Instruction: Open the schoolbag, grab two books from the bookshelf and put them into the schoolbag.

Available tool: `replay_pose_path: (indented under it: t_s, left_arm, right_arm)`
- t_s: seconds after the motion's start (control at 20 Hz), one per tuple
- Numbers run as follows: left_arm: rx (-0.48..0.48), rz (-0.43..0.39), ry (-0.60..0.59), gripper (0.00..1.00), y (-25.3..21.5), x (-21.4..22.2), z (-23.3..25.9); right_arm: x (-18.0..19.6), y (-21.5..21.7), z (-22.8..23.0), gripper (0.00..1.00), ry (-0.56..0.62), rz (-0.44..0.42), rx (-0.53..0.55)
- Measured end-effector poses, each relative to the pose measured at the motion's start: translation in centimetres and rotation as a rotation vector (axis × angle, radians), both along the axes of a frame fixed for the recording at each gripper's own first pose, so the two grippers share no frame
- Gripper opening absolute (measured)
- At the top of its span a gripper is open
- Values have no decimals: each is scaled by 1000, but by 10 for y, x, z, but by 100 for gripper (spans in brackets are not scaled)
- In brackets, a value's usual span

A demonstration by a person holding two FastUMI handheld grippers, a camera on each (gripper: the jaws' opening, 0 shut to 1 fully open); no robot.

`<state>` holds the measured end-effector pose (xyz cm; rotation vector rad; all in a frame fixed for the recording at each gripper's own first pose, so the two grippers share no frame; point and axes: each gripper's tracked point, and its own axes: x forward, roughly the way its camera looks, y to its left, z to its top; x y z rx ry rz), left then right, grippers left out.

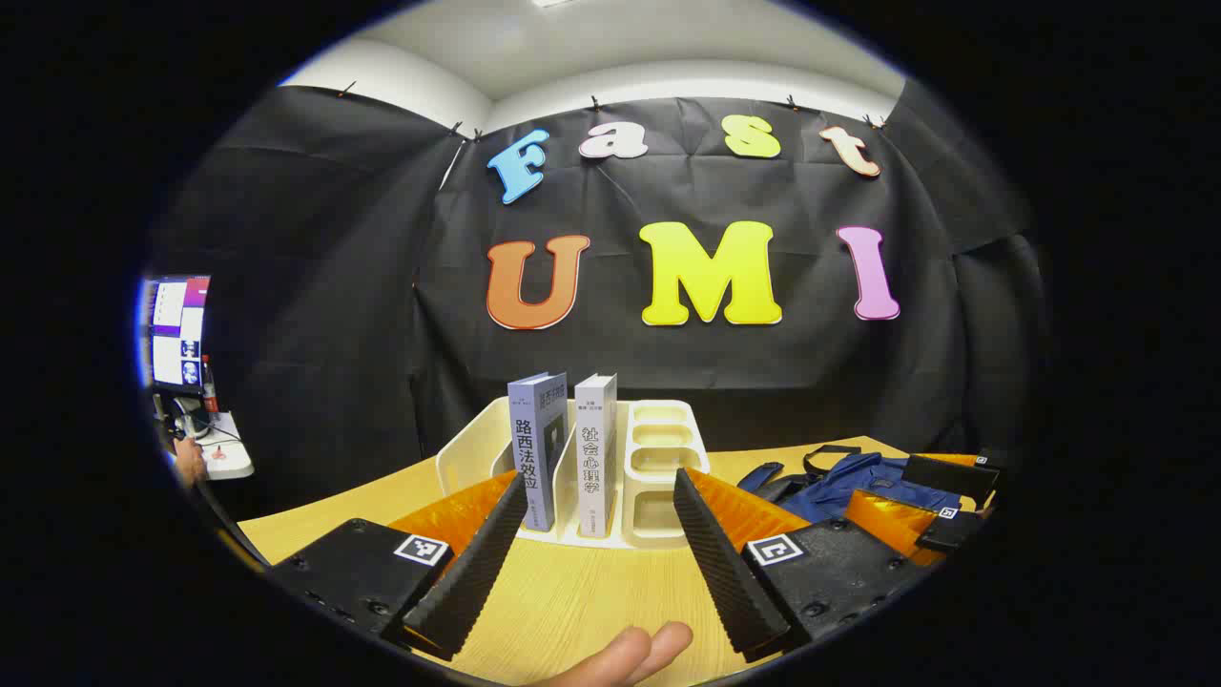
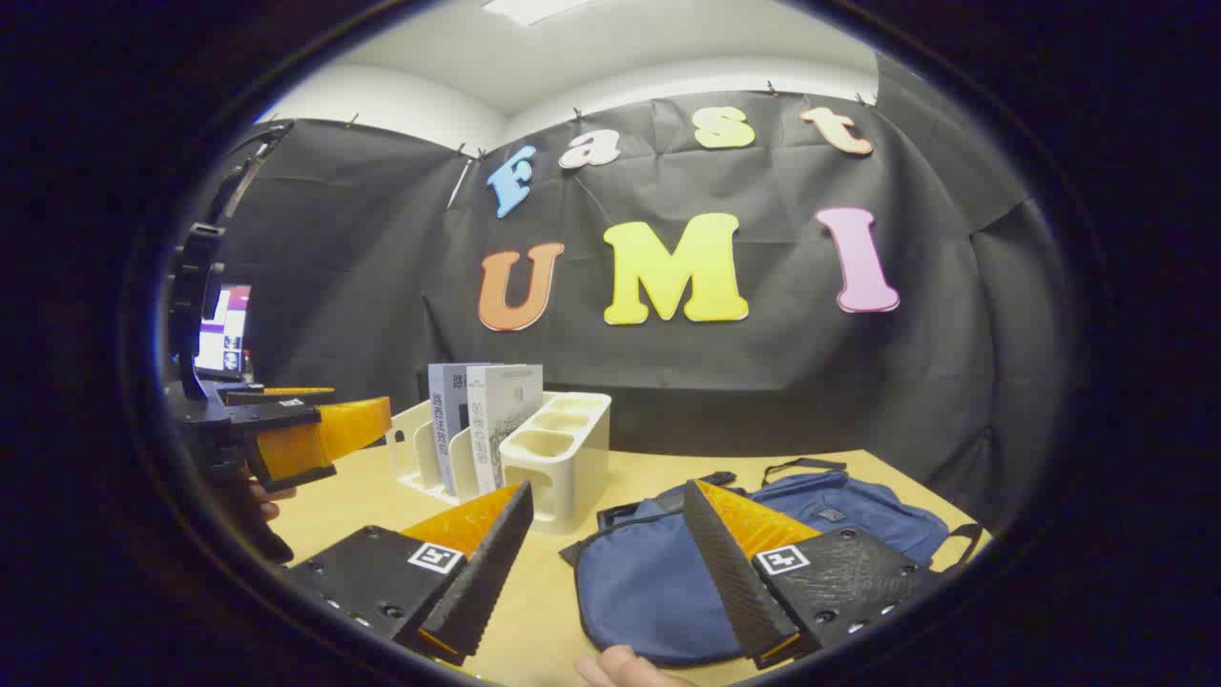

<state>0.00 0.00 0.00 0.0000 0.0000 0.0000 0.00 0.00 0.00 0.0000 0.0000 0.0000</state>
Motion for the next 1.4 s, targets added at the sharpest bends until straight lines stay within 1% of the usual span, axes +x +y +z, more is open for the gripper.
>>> replay_pose_path:
  t_s: [0.05, 0.1, 0.15, 0.2, 0.25, 0.35, 0.4, 0.45, 0.5, 0.6, 0.7, 0.8, 1.0, 1.1, 1.15, 1.25, 1.3, 1.35, 1.4]
  left_arm:
    - [9, -25, 13, 97, -2, 0, -3]
    - [16, -43, 23, 97, -2, -2, -5]
    - [23, -38, 23, 98, 4, -4, -5]
    - [29, -35, 33, 98, 6, -5, -5]
    - [19, -39, 43, 97, 8, -6, -7]
    - [-9, -53, 58, 97, 11, -11, -5]
    - [-20, -59, 60, 98, 14, -14, -2]
    - [-25, -66, 59, 98, 16, -19, 1]
    - [-24, -68, 56, 97, 21, -24, 5]
    - [-35, -70, 52, 98, 28, -31, 12]
    - [-65, -89, 36, 97, 28, -41, 22]
    - [-70, -112, 10, 97, 30, -47, 34]
    - [-53, -100, 8, 97, 43, -46, 34]
    - [-60, -102, 26, 97, 46, -43, 28]
    - [-64, -103, 34, 97, 47, -42, 27]
    - [-68, -104, 43, 98, 50, -40, 24]
    - [-70, -103, 43, 98, 52, -40, 25]
    - [-69, -104, 40, 100, 52, -39, 25]
    - [-68, -105, 37, 97, 53, -39, 26]
  right_arm:
    - [-3, -1, 7, 97, -19, -32, -20]
    - [-5, 0, 10, 94, -27, -54, -35]
    - [-6, 2, 10, 96, -15, -67, -50]
    - [-6, 5, 8, 94, -4, -83, -70]
    - [-8, 5, 8, 97, 4, -106, -85]
    - [-16, 5, 7, 95, 9, -144, -64]
    - [-21, 5, 7, 97, 14, -163, -45]
    - [-26, 5, 8, 95, 21, -180, -32]
    - [-32, 4, 9, 97, 23, -198, -26]
    - [-43, -4, 16, 95, 26, -243, -11]
    - [-50, -6, 25, 97, 22, -258, 9]
    - [-53, -5, 29, 95, 30, -263, -15]
    - [-58, -10, 30, 95, 32, -308, -69]
    - [-55, -12, 27, 97, 45, -323, -67]
    - [-53, -12, 24, 95, 57, -323, -63]
    - [-49, -12, 19, 95, 75, -326, -55]
    - [-46, -13, 16, 97, 84, -329, -54]
    - [-44, -13, 14, 95, 89, -330, -54]
    - [-42, -13, 12, 95, 94, -331, -53]
